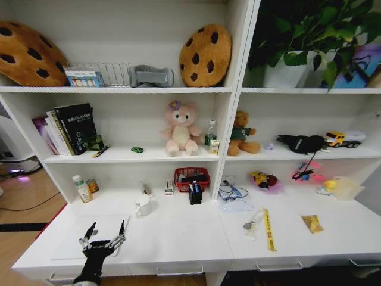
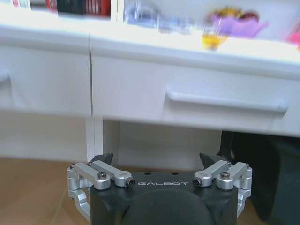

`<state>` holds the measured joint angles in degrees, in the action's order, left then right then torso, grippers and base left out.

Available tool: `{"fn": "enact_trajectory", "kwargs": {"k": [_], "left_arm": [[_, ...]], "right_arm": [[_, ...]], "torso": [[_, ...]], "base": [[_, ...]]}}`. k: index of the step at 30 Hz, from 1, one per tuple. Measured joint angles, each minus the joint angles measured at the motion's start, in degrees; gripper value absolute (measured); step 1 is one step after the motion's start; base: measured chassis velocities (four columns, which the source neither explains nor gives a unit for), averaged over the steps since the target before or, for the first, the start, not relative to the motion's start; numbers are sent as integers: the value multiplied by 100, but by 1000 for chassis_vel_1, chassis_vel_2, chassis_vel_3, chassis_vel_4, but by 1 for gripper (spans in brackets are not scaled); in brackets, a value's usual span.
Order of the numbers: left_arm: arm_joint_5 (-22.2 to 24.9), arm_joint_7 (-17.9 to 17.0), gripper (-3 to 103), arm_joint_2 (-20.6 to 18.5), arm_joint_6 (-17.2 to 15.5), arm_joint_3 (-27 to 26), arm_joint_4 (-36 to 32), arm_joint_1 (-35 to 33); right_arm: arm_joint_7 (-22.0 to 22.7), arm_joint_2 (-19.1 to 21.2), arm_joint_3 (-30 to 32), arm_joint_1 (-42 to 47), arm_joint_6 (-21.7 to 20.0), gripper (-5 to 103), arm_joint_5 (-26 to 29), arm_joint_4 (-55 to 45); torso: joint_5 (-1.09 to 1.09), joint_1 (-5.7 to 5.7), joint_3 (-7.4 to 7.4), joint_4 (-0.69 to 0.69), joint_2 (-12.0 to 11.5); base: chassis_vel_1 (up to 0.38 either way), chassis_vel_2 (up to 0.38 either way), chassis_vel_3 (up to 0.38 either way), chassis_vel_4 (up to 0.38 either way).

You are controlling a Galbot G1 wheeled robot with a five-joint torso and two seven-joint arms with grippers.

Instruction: Organize the objects on the table.

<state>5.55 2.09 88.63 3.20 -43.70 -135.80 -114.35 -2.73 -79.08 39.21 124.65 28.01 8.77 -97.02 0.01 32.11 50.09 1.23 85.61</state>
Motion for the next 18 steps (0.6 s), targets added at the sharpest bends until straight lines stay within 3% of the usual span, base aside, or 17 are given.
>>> {"fn": "enact_trajectory", "kwargs": {"k": [9,13,14,16,18], "left_arm": [[0,0,100,0,0,0,-1,0],[0,0,100,0,0,0,0,0],[0,0,100,0,0,0,0,0],[0,0,100,0,0,-1,0,0],[0,0,100,0,0,-1,0,0]], "right_arm": [[-54,43,315,829,147,100,318,-1808],[211,27,614,994,-241,100,342,-2872],[335,32,793,954,-594,100,444,-3331],[375,38,837,906,-705,100,487,-3431],[517,77,940,500,-1089,100,582,-3653]], "torso": [[-2,0,1,0,0],[0,0,1,0,0],[2,1,2,0,0],[2,0,1,0,0],[-1,0,1,1,-1]], "base": [[0,0,0,0],[0,0,0,0],[0,0,0,0],[0,0,0,0],[0,0,0,0]]}}
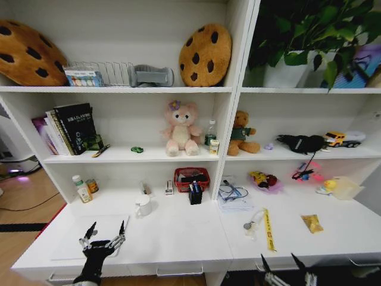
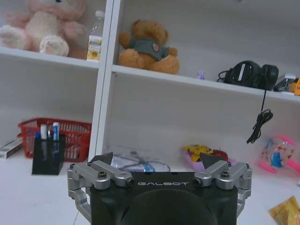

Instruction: Organize the objects on the table.

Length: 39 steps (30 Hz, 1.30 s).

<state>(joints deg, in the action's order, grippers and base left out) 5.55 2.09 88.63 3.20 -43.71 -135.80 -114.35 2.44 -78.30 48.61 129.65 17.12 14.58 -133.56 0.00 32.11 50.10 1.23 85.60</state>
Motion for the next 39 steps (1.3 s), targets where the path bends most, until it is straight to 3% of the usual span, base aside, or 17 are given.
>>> {"fn": "enact_trajectory", "kwargs": {"k": [9,24,39], "left_arm": [[0,1,100,0,0,0,0,0],[0,0,100,0,0,-1,0,0],[0,0,100,0,0,0,0,0]], "right_arm": [[346,240,13,-1023,-751,100,303,-65],[166,169,-96,-953,-581,100,332,-16],[151,183,-135,-1124,-544,100,377,121]], "torso": [[-1,1,1,-1,-1],[1,1,0,0,-1],[1,1,0,0,0]], "base": [[0,0,0,0],[-36,-39,33,45],[-232,-213,213,221]]}}
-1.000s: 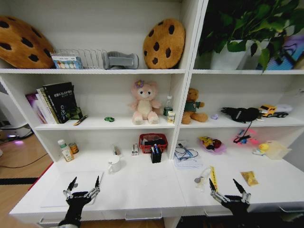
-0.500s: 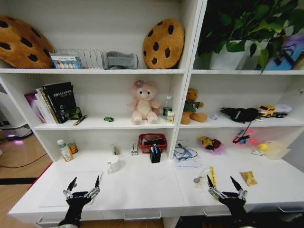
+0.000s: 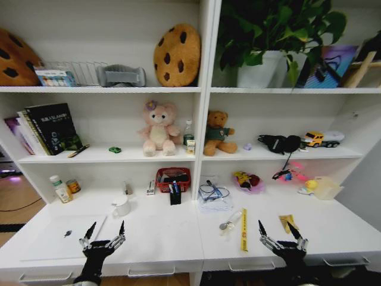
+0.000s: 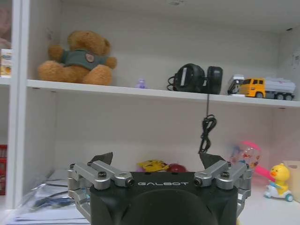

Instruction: Organize the objects on the table.

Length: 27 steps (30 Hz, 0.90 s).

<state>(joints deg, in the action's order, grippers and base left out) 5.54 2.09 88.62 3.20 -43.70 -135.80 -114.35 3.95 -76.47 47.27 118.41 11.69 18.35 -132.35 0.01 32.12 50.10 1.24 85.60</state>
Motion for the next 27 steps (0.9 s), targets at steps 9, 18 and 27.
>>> {"fn": "enact_trajectory", "kwargs": {"k": [9,18,27], "left_arm": [[0,2,100,2,0,3,0,0],[0,2,100,2,0,3,0,-1],[0,0,100,-1,0,-3,0,0]], "right_arm": [[-32,120,74,-384,-70,100,157,35],[-3,130,-46,-462,-251,100,136,-19],[-40,196,-109,-687,-705,100,373,170]], "torso": [[-10,0,1,-3,0],[-2,-1,0,0,0],[0,0,0,-2,0]], "base": [[-359,-332,335,333],[-75,-156,152,96],[48,54,-59,-52]]}}
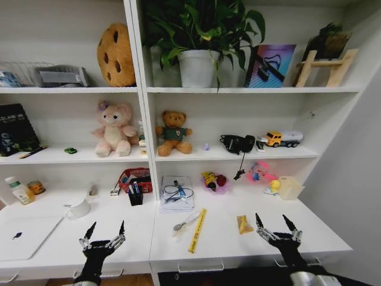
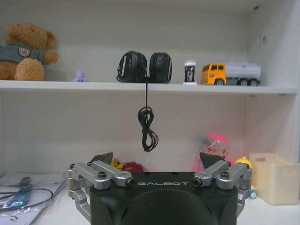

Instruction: Organize the objects on the table.

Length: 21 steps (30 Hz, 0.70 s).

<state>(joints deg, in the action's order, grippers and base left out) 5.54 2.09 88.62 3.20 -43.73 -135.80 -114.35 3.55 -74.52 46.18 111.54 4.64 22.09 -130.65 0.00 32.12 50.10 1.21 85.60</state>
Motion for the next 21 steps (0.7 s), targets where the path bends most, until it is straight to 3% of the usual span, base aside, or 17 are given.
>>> {"fn": "enact_trajectory", "kwargs": {"k": [3,4,7,11,13,14,17,21], "left_arm": [[0,0,100,1,0,2,0,0],[0,0,100,1,0,2,0,0],[0,0,100,1,-1,3,0,0],[0,0,100,1,-1,3,0,0],[0,0,100,1,-1,3,0,0],[0,0,100,1,-1,3,0,0],[0,0,100,1,-1,3,0,0],[0,0,100,1,-1,3,0,0]], "right_arm": [[186,146,-17,-231,-842,100,457,-66],[186,146,-17,-231,-842,100,457,-66],[601,411,47,-418,-1502,100,747,-144],[737,618,64,-507,-1787,100,896,-157],[879,1245,63,-826,-2285,100,1123,21],[879,1245,63,-826,-2285,100,1123,21],[1052,1800,-49,-1188,-2629,100,1609,255],[1136,2062,-167,-1459,-2848,100,2085,442]], "torso": [[-1,0,0,1,0],[-1,0,0,1,0],[-2,0,0,3,0],[-2,0,0,4,0],[0,0,0,1,0],[0,0,0,1,0],[-1,0,1,0,0],[-1,0,1,2,-1]], "base": [[0,0,0,0],[0,0,0,0],[0,0,0,0],[0,0,0,0],[0,0,0,0],[0,0,0,0],[0,0,0,0],[0,0,0,0]]}}
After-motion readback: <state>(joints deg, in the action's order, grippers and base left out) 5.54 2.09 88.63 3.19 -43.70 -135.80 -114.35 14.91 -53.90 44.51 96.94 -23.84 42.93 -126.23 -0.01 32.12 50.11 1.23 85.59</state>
